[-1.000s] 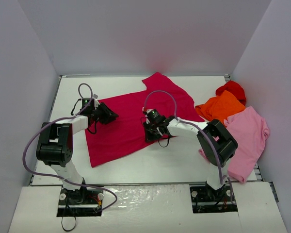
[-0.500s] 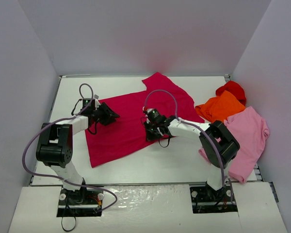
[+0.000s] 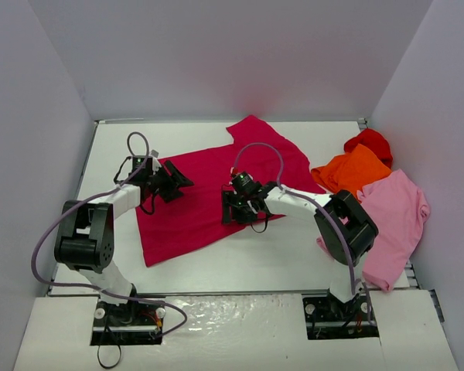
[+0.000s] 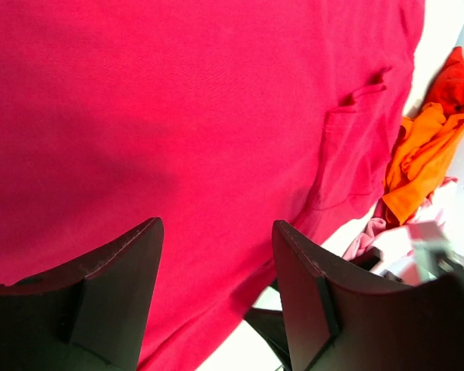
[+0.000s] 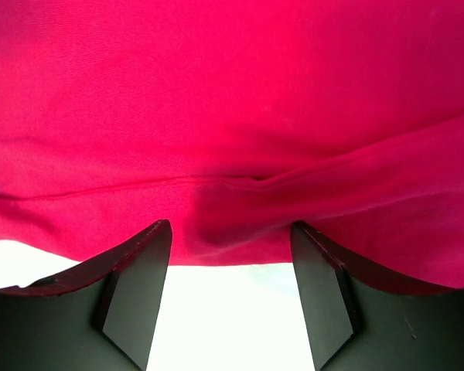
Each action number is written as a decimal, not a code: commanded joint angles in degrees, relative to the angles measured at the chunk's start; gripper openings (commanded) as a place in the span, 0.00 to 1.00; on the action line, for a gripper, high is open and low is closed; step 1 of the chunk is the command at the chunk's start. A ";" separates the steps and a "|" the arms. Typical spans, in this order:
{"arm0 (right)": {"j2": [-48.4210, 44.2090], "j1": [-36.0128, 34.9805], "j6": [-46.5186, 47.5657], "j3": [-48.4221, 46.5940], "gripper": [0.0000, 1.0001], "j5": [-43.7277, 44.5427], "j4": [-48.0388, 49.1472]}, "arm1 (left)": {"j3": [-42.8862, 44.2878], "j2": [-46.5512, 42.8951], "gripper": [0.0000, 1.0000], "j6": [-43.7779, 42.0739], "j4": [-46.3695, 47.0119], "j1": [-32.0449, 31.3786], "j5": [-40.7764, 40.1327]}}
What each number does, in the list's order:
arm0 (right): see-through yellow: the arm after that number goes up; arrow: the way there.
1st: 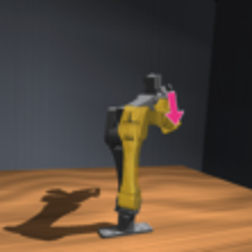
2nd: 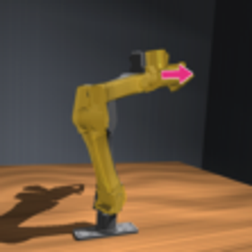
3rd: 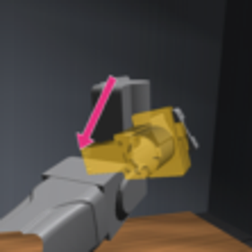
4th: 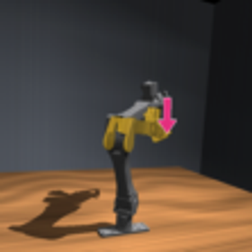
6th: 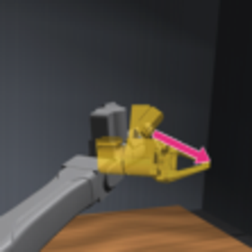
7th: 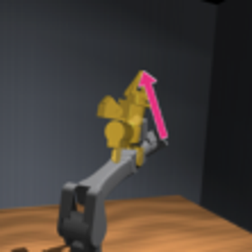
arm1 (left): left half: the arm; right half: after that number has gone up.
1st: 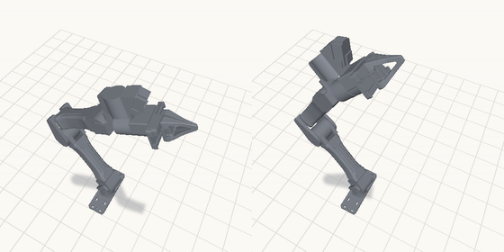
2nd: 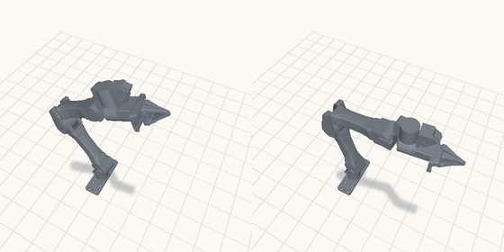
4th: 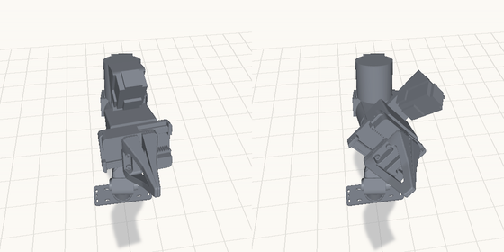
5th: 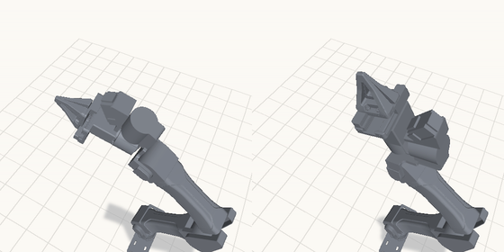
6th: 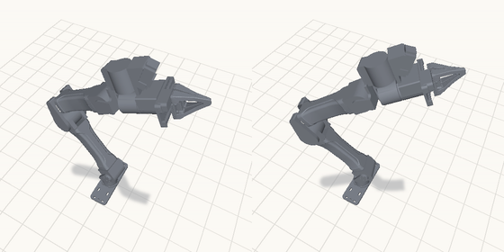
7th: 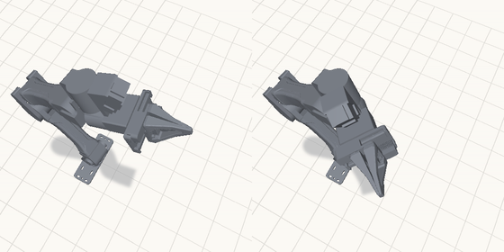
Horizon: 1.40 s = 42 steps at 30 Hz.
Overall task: Fold and stack the t-shirts
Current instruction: Fold the flattened tshirt in 1/3 of the way
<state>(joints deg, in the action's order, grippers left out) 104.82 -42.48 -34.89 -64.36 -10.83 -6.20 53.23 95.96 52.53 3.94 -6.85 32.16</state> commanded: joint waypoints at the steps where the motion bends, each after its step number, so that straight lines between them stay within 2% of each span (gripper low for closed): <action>1: 0.15 -1.19 -7.43 -1.21 0.58 0.70 1.17 | 2.23 -5.46 0.55 -0.85 -0.16 -1.29 0.04; 3: 0.60 -1.59 -7.80 -1.30 0.54 1.02 1.19 | 1.95 -6.06 0.55 -0.85 -0.23 -1.80 0.48; 7: -0.46 -2.44 -8.38 -0.81 0.15 2.20 1.10 | 1.15 -8.06 0.55 -1.37 -1.21 -2.02 0.64; 10: -1.58 -2.86 -8.28 -0.77 0.01 2.56 1.10 | 0.58 -9.26 0.55 -1.81 -1.82 -2.02 0.54; 24: -5.21 -3.29 -6.31 -2.41 0.00 5.62 0.13 | 0.38 -10.25 0.55 -2.54 -2.71 -2.02 0.18; 42: 3.23 -1.19 -0.20 -12.34 0.00 7.73 0.20 | 0.45 -9.62 0.55 -3.84 -3.84 -2.09 0.25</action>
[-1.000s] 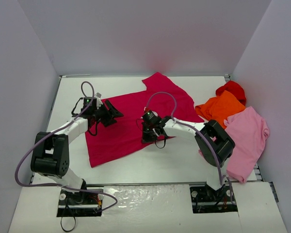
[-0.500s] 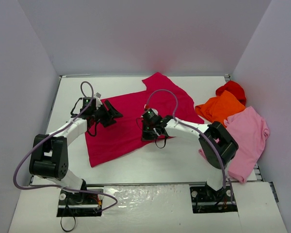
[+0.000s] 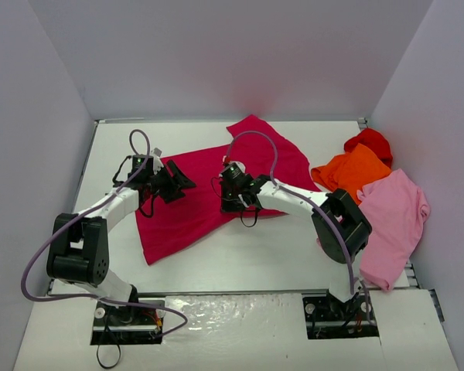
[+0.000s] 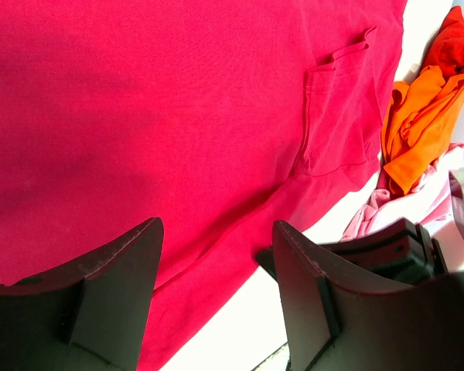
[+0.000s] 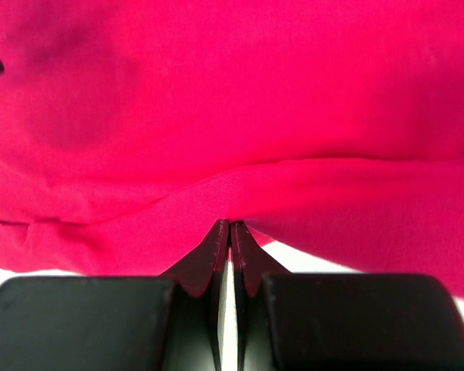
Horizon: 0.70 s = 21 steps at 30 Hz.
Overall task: Fold and stack the t-shirts
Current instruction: Fold the flattened tshirt in 1/3 of the way
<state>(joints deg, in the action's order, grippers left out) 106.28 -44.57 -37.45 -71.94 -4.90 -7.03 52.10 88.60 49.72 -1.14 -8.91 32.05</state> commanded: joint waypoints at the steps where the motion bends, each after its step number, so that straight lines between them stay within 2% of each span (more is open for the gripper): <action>1: 2.59 1.06 2.72 -5.68 0.00 1.82 1.01 | 1.69 -2.12 0.55 -1.03 1.23 -0.02 0.42; 7: 6.96 2.54 4.08 -8.99 0.00 -0.15 0.97 | 1.87 -1.43 0.55 -1.12 1.23 0.01 0.97; 17: 8.80 4.83 5.84 -7.55 0.00 0.45 3.21 | 2.56 -0.03 0.55 -1.31 1.23 -0.06 1.85; 19: 9.34 4.89 6.33 -8.00 0.05 0.46 3.52 | 2.57 0.17 0.55 -1.30 1.23 -0.06 1.96; 21: 9.61 4.92 6.55 -8.19 0.21 0.03 4.83 | 2.57 0.05 0.55 -1.33 1.00 -0.06 1.95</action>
<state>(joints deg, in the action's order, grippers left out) 115.56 -40.26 -32.51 -78.32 -5.33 -5.36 52.10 89.37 49.45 -1.24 -8.91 32.67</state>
